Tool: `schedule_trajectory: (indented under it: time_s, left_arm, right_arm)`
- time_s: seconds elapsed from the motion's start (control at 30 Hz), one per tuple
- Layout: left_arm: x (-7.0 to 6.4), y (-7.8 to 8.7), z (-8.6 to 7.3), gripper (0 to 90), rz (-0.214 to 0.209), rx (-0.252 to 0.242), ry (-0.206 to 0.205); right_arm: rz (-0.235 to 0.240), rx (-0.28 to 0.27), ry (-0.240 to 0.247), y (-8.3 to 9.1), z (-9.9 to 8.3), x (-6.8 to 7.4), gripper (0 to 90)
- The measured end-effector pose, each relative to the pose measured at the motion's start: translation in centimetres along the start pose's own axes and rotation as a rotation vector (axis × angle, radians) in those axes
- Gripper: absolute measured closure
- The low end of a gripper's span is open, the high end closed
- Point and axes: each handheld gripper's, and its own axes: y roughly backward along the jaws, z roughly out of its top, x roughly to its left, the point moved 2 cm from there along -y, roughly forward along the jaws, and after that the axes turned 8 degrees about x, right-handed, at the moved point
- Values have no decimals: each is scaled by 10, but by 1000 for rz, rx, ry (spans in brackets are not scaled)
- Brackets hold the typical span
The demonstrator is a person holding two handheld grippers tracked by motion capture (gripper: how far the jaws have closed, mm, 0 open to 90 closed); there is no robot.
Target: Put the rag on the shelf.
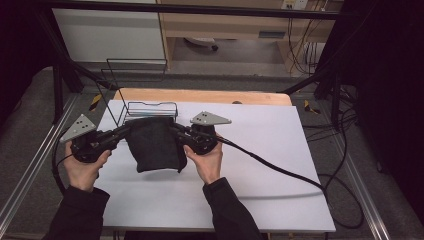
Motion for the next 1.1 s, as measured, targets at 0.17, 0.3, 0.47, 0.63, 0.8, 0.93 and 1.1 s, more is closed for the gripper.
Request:
schedule_trajectory:
  time_s: [0.17, 0.3, 0.47, 0.63, 0.8, 0.93, 1.1]
  left_arm:
    - [2, 5, 8, 827, 12, -30, -2]
    - [4, 7, 14, 827, 20, -51, 1]
    - [7, 11, 22, 828, 18, -91, 21]
    - [12, 17, 31, 829, 23, -143, 34]
    - [15, 22, 40, 829, 33, -178, 42]
    - [16, 26, 47, 830, 39, -203, 42]
    - [18, 30, 57, 830, 48, -236, 45]
  right_arm:
    - [-2, -27, 9, 2, 7, 3, 791]
    - [-16, -45, 30, 3, 15, 6, 791]
    - [-19, -71, 47, 3, 28, 10, 791]
    - [-27, -100, 62, 4, 40, 14, 792]
    - [-33, -127, 76, 3, 51, 18, 792]
    - [-36, -150, 89, 4, 61, 22, 792]
    - [-43, -170, 98, 6, 70, 25, 793]
